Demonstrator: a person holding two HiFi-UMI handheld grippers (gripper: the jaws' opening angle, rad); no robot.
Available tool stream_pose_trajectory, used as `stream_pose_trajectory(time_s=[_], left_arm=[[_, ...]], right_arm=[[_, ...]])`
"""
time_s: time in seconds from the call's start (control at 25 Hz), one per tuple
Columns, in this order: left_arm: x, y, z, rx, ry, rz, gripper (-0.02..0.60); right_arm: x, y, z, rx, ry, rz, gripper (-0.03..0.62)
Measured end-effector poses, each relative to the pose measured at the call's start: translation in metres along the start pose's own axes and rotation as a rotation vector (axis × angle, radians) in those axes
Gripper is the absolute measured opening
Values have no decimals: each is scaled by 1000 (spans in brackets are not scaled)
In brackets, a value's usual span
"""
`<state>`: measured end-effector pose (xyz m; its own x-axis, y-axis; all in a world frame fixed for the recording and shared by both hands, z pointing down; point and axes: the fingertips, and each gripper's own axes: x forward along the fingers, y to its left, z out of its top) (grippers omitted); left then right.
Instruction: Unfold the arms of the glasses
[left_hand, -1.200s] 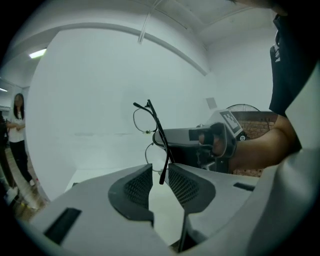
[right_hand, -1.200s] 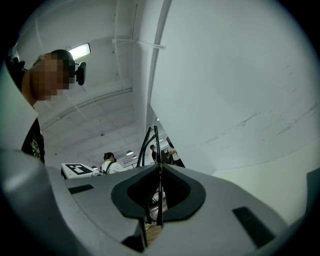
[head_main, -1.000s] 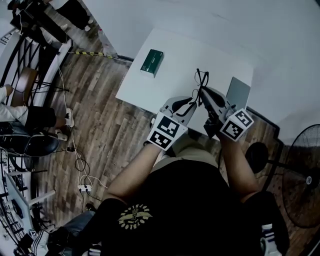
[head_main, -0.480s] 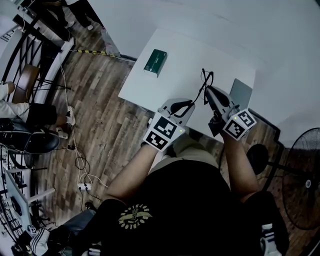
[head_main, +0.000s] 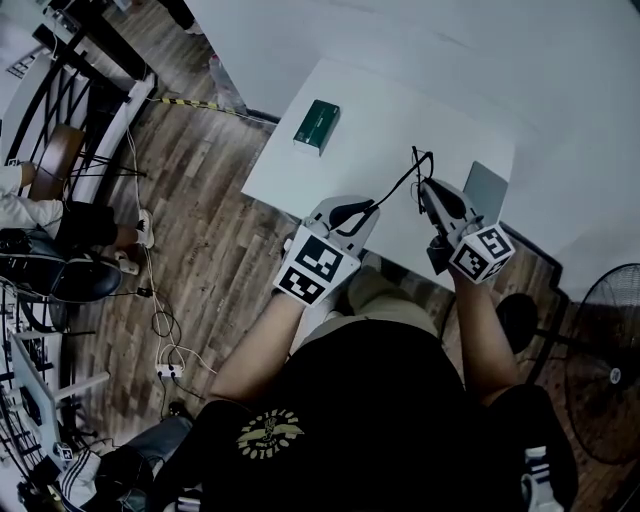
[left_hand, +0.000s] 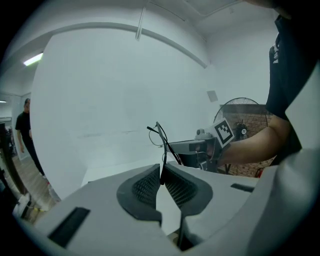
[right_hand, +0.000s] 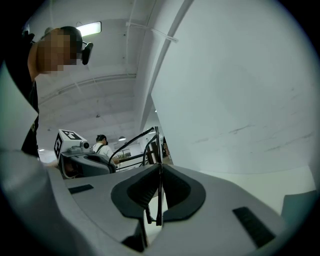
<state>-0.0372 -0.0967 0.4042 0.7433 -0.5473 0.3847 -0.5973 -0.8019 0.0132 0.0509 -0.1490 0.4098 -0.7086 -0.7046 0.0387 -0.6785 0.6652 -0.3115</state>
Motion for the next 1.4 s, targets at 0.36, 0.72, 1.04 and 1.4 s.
stream_pose_trajectory(time_s=[0.36, 0.72, 1.04, 1.4], left_arm=[[-14, 11, 1, 16, 27, 46, 35], [-28, 8, 3, 22, 34, 44, 38], [-42, -1, 2, 42, 31, 38, 51], [-63, -8, -2, -28, -59, 70, 85]], right_arm=[[-7, -4, -16, -81, 60, -12, 17], [-15, 2, -25, -111, 86, -15, 17], [-27, 14, -34, -113, 85, -13, 17], [-48, 19, -32, -73, 38, -66, 17]])
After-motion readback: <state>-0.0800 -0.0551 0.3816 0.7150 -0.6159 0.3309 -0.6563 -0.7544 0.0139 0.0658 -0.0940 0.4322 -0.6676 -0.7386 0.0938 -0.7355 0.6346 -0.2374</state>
